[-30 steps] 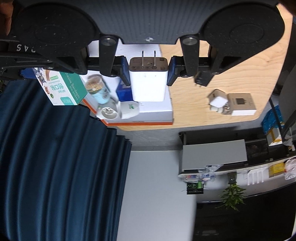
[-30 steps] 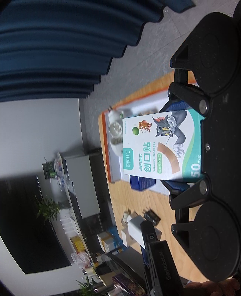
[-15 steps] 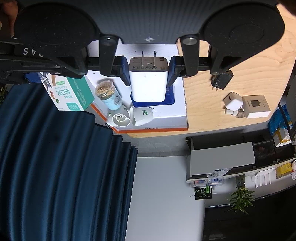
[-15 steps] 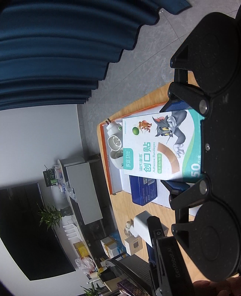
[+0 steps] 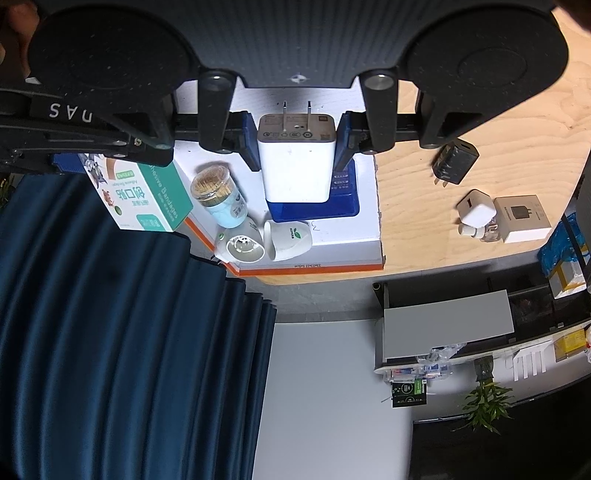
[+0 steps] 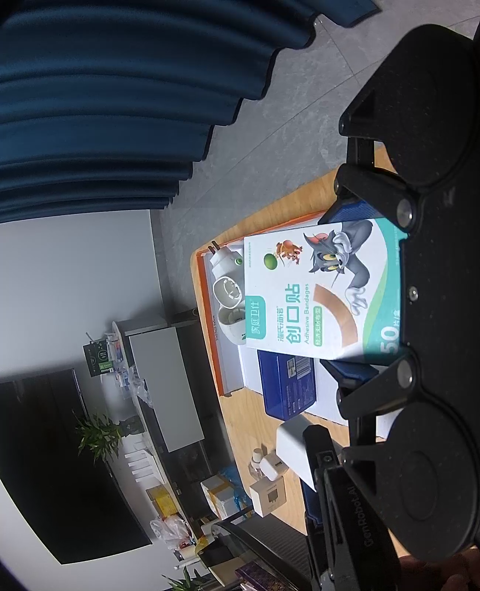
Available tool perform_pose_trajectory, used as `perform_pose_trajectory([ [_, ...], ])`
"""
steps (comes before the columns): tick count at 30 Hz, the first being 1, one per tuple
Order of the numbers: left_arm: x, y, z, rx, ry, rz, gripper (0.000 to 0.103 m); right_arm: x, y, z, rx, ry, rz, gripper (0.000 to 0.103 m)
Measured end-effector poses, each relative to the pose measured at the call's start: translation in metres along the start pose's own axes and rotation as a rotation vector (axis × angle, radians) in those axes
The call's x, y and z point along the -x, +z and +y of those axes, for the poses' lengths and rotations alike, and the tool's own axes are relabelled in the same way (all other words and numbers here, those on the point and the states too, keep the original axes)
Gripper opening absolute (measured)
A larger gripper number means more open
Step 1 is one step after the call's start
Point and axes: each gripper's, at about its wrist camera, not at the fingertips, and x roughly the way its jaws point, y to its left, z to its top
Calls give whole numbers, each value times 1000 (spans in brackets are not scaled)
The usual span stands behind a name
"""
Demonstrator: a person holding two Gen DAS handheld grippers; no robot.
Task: Organize rigid objects
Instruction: 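Carry the white charger and bandage box over the orange-rimmed box, then lower both items into the box and open both grippers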
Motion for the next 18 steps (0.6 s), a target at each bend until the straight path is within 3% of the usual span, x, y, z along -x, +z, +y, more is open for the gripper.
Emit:
perform_pose_trajectory([
  [18, -19, -2, -6, -12, -7, 47, 41, -24, 3, -8, 4, -8, 38, 84],
])
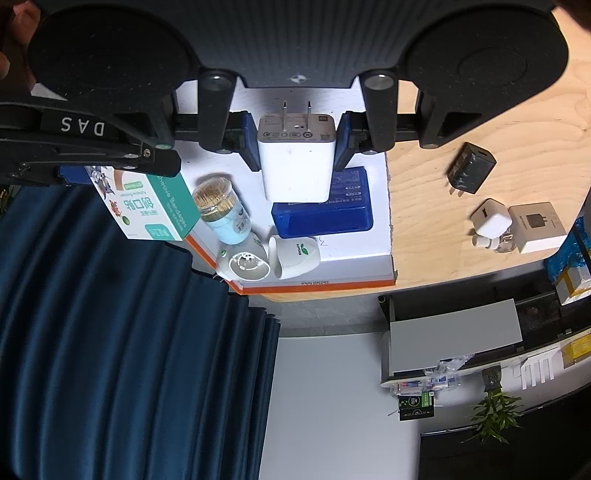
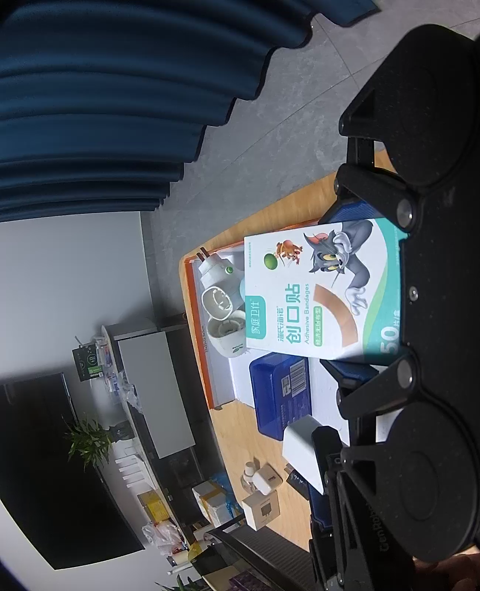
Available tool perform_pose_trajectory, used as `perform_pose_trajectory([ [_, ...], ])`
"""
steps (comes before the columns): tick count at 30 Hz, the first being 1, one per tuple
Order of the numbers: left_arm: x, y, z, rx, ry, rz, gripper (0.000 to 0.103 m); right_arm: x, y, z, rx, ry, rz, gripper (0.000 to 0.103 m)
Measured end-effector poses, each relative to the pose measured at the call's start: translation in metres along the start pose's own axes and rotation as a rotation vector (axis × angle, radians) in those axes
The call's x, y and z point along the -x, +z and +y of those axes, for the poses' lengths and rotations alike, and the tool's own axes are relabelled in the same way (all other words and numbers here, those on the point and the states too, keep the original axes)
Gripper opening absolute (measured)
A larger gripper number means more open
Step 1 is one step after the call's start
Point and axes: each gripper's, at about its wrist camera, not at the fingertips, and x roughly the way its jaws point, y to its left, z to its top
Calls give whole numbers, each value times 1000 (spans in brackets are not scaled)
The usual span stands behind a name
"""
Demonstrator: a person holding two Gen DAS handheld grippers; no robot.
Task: Organize rigid objects
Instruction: 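Lower both items into the box and open both grippers, then withdraw both grippers toward the black charger and white boxed charger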
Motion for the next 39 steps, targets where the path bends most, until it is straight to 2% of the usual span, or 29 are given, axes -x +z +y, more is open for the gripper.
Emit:
perform_pose_trajectory([
  [9, -8, 0, -3, 3, -16, 24, 41, 5, 3, -10, -34, -16, -40, 87],
  [14, -12, 2, -7, 0, -72, 43, 43, 12, 8, -14, -45, -23, -62, 87],
  [17, -10, 3, -10, -10, -81, 39, 56, 15, 9, -11, -42, -24, -74, 87],
  [20, -6, 4, -8, -16, -76, 28, 57, 19, 11, -9, -37, -18, -85, 87],
  [25, 5, 9, 9, 22, -28, 15, 65, 22, 14, 3, -17, 1, -96, 87],
  [29, 13, 15, 29, 45, 42, 8, 73, 23, 17, 14, -4, 28, -103, 87],
  [39, 28, 20, 76, 129, 149, -1, 78, 15, 21, 52, 59, 106, -79, 88],
])
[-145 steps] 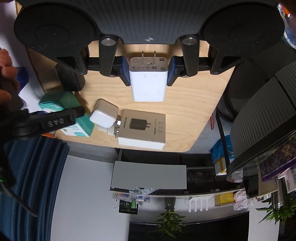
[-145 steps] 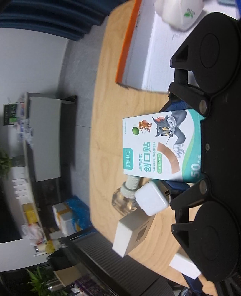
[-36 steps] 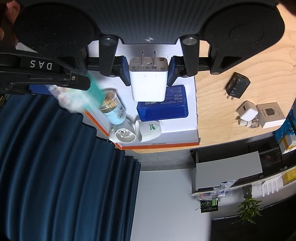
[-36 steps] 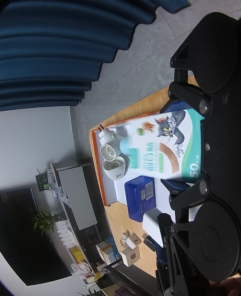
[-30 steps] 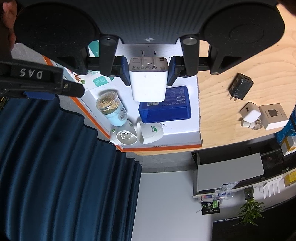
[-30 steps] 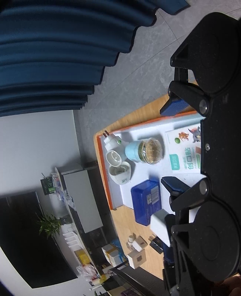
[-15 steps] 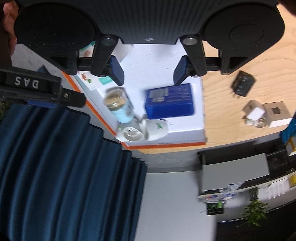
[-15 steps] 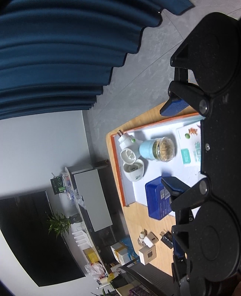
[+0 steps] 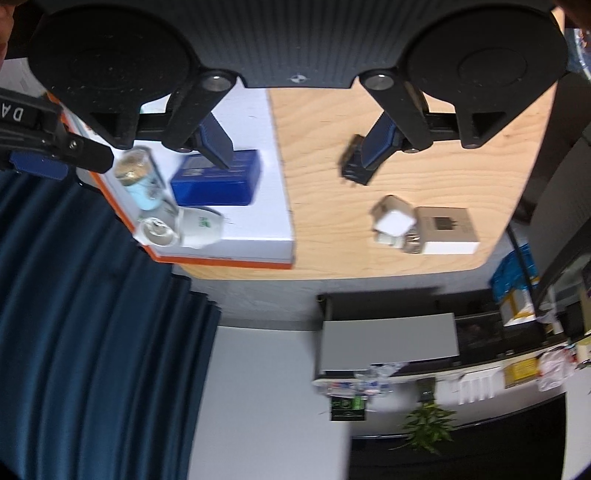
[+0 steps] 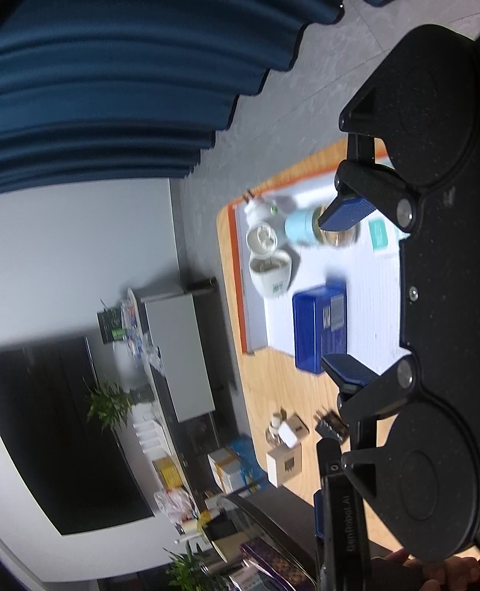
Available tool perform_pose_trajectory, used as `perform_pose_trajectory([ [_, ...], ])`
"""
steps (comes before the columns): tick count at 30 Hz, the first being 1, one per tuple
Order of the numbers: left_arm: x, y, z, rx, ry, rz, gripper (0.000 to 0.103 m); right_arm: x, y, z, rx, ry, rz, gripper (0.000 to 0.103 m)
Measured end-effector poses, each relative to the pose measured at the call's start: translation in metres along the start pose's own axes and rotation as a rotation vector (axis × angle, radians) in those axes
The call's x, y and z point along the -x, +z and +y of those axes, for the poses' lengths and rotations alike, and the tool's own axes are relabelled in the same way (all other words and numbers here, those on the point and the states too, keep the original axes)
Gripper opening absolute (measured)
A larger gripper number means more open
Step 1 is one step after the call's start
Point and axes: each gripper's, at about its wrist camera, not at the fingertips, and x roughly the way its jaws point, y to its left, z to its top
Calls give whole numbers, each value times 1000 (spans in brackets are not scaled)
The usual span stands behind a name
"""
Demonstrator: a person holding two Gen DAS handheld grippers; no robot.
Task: Organize rigid objects
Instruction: 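Withdraw both grippers toward the black charger and white boxed charger, then grasp the white charger package with the left gripper while right grasps the black charger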
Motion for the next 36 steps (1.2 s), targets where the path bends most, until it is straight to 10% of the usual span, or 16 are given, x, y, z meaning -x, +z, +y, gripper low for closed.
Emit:
perform_pose_trajectory([
  [36, -14, 5, 114, 194, 175, 8, 85, -74, 1, 109, 151, 203, 131, 88],
])
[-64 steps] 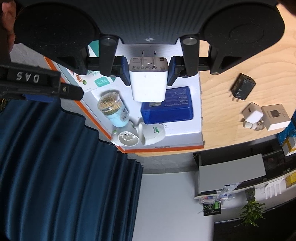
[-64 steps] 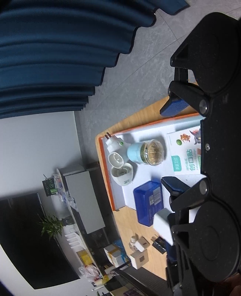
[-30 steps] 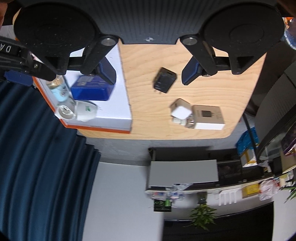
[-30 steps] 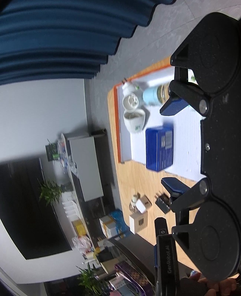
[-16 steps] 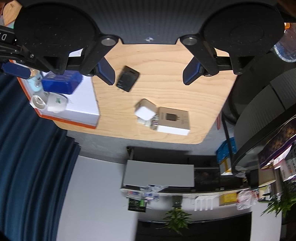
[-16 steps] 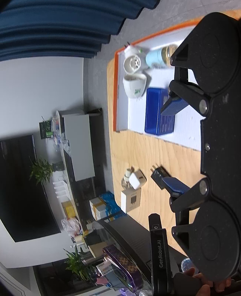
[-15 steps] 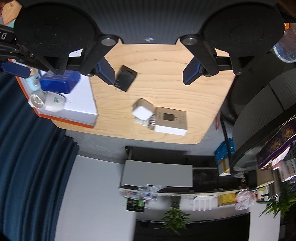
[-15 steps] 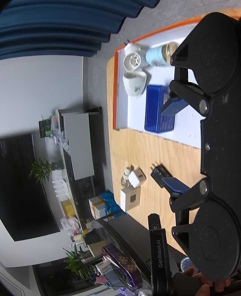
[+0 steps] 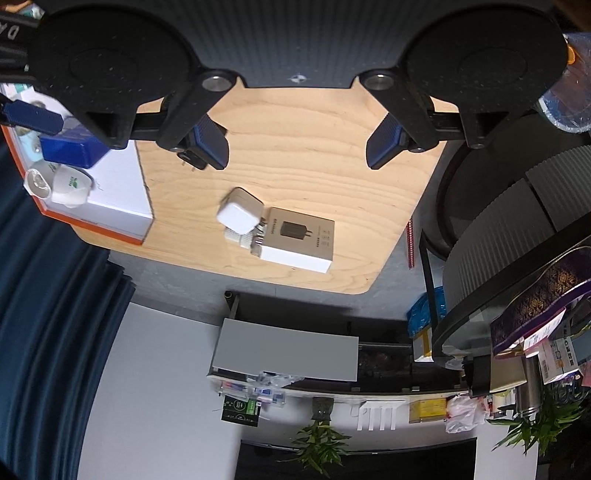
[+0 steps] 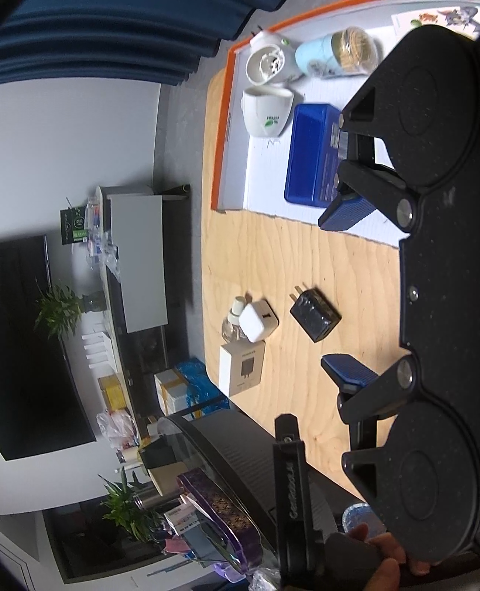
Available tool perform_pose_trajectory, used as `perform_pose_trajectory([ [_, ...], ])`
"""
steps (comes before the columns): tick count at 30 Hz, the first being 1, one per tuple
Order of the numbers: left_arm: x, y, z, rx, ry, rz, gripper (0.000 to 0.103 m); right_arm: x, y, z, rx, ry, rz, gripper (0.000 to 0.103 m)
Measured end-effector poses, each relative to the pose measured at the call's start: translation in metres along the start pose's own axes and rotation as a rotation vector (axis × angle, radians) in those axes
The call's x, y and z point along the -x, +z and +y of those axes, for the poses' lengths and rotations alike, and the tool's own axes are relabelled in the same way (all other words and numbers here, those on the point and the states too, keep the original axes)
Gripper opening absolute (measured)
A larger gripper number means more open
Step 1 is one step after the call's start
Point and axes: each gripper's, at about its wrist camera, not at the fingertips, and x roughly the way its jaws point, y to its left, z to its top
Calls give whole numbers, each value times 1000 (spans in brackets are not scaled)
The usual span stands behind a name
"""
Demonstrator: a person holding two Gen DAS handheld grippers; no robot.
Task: Organize rigid objects
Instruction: 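Grasp the white charger package with the left gripper while right grasps the black charger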
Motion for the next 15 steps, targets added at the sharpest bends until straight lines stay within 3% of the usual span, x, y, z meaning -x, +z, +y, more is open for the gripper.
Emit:
perform_pose_trajectory([
  [9, -38, 20, 6, -29, 10, -55, 100, -30, 6, 6, 0, 24, 35, 88],
  [15, -79, 31, 2, -67, 3, -53, 103, -53, 9, 7, -19, 32, 60, 88],
])
